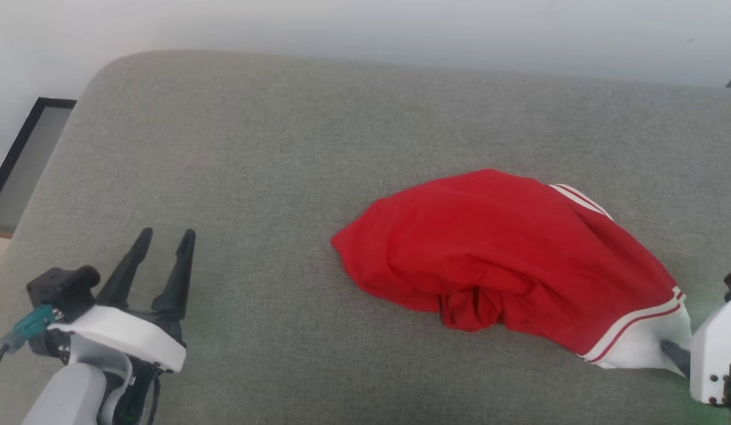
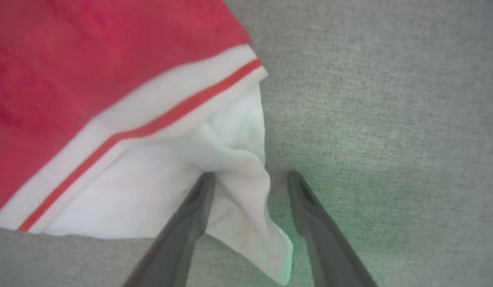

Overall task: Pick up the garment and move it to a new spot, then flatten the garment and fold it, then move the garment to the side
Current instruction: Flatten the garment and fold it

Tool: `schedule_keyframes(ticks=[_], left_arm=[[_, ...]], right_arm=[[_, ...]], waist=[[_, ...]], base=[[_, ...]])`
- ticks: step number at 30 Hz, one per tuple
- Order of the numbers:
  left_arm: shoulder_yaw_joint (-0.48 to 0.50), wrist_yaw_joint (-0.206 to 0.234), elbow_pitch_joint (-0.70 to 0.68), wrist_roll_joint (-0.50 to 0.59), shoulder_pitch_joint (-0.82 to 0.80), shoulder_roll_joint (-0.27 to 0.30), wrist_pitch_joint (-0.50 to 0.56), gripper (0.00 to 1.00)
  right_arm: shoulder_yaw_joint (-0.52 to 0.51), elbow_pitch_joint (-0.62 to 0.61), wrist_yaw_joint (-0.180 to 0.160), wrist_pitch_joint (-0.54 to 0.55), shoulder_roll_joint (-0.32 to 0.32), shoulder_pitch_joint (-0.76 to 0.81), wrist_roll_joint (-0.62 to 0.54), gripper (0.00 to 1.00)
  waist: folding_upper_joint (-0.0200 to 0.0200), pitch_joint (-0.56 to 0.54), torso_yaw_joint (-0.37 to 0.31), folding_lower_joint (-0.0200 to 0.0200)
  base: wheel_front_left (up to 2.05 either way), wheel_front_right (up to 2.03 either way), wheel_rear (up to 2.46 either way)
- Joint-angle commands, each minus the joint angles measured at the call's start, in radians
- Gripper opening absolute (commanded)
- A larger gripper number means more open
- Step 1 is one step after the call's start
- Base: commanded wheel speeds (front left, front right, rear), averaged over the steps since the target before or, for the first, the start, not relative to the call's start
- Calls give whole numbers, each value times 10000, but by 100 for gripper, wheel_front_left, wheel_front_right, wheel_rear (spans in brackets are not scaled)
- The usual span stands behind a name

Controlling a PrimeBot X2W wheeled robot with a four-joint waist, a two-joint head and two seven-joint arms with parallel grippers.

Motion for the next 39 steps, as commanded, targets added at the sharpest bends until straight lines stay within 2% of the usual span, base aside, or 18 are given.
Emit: schedule_keyframes(ticks=[1, 7, 11, 16, 21, 27, 29, 35, 39], left_arm=[[-93, -47, -12, -142, -177, 93, 169, 100], [-609, -58, -264, -464, -629, 533, 1109, 100], [-1121, -68, -674, -672, -1184, 931, 1893, 100], [-1906, -70, -1009, -934, -1994, 1358, 2849, 100], [-2661, -70, -1074, -1145, -2812, 1548, 3830, 100], [-3726, -67, -784, -1621, -3697, 1537, 5151, 100], [-3857, -65, -682, -1811, -3803, 1467, 5399, 100], [-4768, -66, 195, -2464, -4445, 1258, 7165, 100], [-5199, 13, 1054, -2498, -4792, 1182, 8251, 100]], right_arm=[[71, 186, 4, 3, 214, 23, 38, 100], [-267, -562, 3, 3, 184, -105, -20, 100], [-445, -1233, 3, -391, 401, -82, -217, 100], [-333, -1850, 3, -1412, 800, -270, -652, 100], [-273, -2265, 3, -3147, 1293, -537, -1286, 100], [-329, -2357, 3, -5086, 1902, -730, -1961, 100], [-367, -2332, 3, -5301, 2005, -736, -2044, 100], [-301, -2045, 3, -5977, 2458, -711, -2374, 100], [-218, -1947, 3, -6248, 2698, -909, -2438, 100]], waist=[[0, -137, -109, 0], [0, -499, -510, 0], [0, -721, -934, 0], [0, -953, -1565, 0], [0, -1020, -2228, 0], [0, -985, -2941, 0], [0, -974, -3040, 0], [0, -790, -3583, 0], [0, -540, -3871, 0]], base=[[0, 0, 0], [0, 0, 0], [0, 0, 0], [0, 0, 0], [0, 0, 0], [0, 0, 0], [0, 0, 0], [0, 0, 0], [0, 0, 0]])
